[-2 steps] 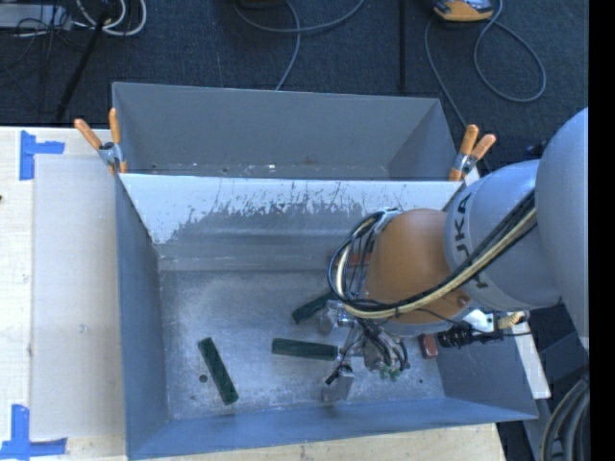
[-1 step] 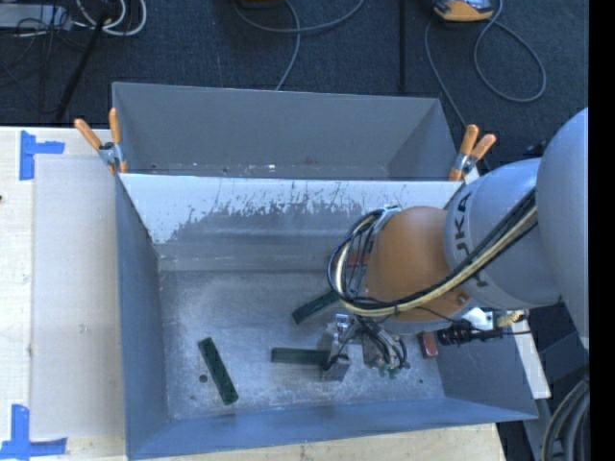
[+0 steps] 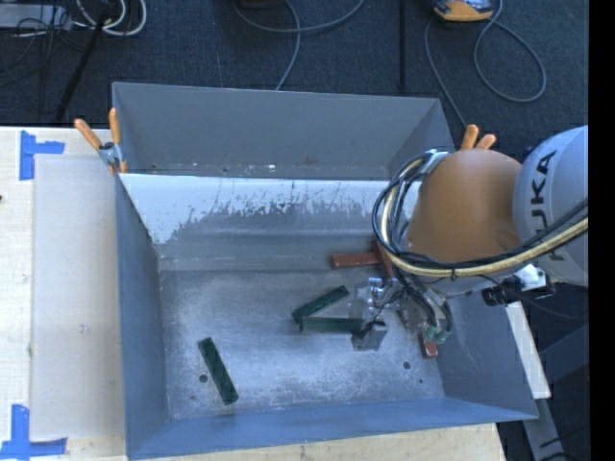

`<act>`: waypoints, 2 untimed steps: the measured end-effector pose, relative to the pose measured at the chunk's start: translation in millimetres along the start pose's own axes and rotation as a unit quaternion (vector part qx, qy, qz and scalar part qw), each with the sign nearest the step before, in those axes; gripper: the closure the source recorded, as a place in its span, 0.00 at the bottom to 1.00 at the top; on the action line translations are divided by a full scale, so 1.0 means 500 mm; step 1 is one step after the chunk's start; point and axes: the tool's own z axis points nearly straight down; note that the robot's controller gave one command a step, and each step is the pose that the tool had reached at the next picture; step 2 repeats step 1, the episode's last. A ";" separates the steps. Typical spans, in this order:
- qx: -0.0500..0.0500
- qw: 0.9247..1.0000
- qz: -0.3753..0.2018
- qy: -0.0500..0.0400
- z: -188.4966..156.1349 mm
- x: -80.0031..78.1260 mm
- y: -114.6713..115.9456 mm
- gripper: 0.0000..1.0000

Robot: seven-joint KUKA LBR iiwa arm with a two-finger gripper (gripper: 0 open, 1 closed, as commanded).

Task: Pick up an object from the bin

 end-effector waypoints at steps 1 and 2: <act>-0.001 1.000 0.001 -0.001 -0.287 -0.058 0.031 1.00; -0.001 1.000 0.001 -0.001 -0.287 -0.058 0.031 1.00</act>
Offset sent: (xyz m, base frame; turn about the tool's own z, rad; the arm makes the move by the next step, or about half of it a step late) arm 0.0265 0.0130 0.1395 0.0038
